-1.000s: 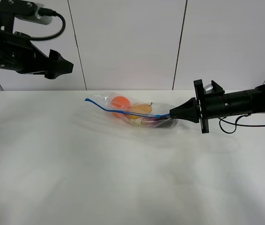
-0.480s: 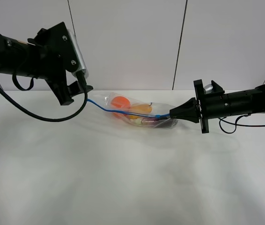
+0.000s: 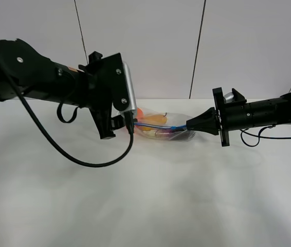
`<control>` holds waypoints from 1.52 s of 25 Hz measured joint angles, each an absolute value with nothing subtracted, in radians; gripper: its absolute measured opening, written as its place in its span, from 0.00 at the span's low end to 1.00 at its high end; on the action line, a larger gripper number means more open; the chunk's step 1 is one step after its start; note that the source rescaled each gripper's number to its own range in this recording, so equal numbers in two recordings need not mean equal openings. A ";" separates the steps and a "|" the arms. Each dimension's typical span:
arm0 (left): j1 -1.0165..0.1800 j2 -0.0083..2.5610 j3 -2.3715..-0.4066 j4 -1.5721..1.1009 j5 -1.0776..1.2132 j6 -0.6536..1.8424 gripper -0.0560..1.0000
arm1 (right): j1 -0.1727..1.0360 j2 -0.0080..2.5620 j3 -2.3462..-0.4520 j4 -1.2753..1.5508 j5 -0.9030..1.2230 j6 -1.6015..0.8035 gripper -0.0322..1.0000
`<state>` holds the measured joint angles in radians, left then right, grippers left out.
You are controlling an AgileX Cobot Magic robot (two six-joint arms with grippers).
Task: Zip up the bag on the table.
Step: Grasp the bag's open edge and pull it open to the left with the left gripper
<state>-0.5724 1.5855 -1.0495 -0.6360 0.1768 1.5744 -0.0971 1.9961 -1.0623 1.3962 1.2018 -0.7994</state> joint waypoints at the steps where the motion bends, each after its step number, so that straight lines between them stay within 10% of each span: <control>1: -0.593 1.600 -1.050 -0.636 0.151 1.574 0.98 | -0.097 1.996 -1.062 1.396 1.202 -0.799 0.03; 38: -0.832 1.915 -1.053 -0.547 -0.368 1.391 0.95 | -0.097 1.996 -1.062 1.395 1.202 -0.799 0.03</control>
<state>-0.8323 1.9151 -1.0529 -0.5468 -0.3681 1.3905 -0.0971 1.9961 -1.0623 1.3951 1.2018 -0.7994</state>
